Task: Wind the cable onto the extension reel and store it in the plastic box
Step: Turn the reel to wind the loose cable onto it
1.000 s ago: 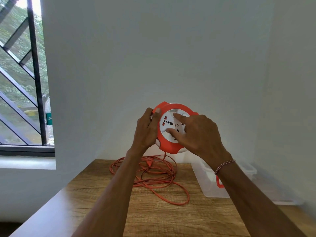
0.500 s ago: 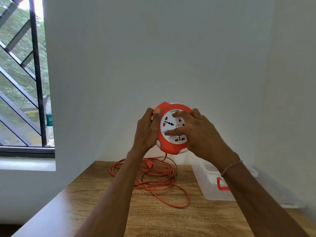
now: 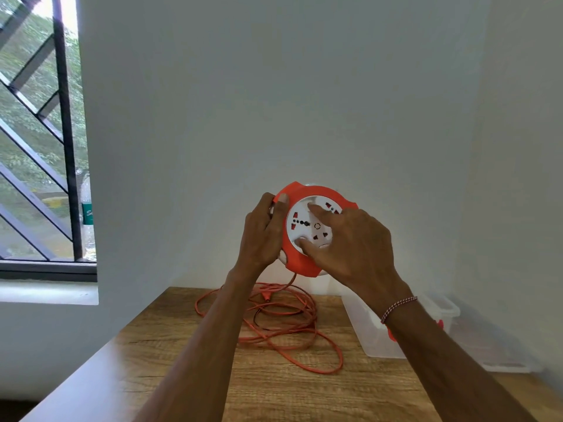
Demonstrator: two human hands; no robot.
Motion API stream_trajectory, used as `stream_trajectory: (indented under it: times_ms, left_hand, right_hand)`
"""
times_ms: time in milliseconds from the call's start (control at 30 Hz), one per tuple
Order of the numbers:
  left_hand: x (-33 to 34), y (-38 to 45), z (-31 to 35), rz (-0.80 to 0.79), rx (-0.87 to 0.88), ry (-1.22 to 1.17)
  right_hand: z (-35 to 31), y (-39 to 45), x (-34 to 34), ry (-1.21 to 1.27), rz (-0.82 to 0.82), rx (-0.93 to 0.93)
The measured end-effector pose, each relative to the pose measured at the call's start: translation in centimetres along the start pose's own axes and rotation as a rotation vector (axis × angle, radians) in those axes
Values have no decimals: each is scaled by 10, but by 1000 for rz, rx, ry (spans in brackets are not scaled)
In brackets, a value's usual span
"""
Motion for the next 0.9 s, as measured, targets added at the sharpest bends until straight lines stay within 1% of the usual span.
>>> stream_trajectory:
  times_ms: [100, 167, 233, 300, 333, 367, 433, 467, 567, 767, 900]
  left_hand:
    - [1, -1, -1, -10, -7, -6]
    - [2, -2, -1, -8, -19, -4]
    - [1, -1, -2, 1, -26, -2]
    - [-1, 0, -2, 9, -26, 0]
    - [-1, 0, -2, 12, -23, 0]
    - [-2, 1, -2, 12, -20, -3]
    - [-2, 0, -1, 14, -21, -5]
    - [-2, 0, -1, 16, -20, -4]
    - [-1, 0, 0, 14, -13, -16]
    - [0, 0, -1, 13, 1, -4]
    - [2, -2, -1, 2, -8, -19]
  right_hand:
    - [0, 1, -1, 40, -2, 74]
    - [1, 2, -2, 74, -18, 74]
    - [1, 5, -9, 101, 27, 18]
    - [-2, 8, -16, 112, 90, -93]
    - [-4, 10, -16, 129, 70, -160]
    - [-6, 11, -12, 149, 0, -211]
    - [-8, 8, -4, 162, -177, -239]
    - [-9, 6, -1, 132, -225, -240]
    - [-11, 2, 4, -3, -279, -266]
    - [-10, 0, 3, -87, -205, -244]
    - [-3, -1, 0, -33, -95, -144]
Point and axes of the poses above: each hand's wrist, its own y-axis towards the middle knuckle, its own x-axis out of the palm, z = x × y, the point moved 7 cm from there along y, towards the middle knuckle, and after that the axes turned 13 degrees about z, right-handed, at the moved point
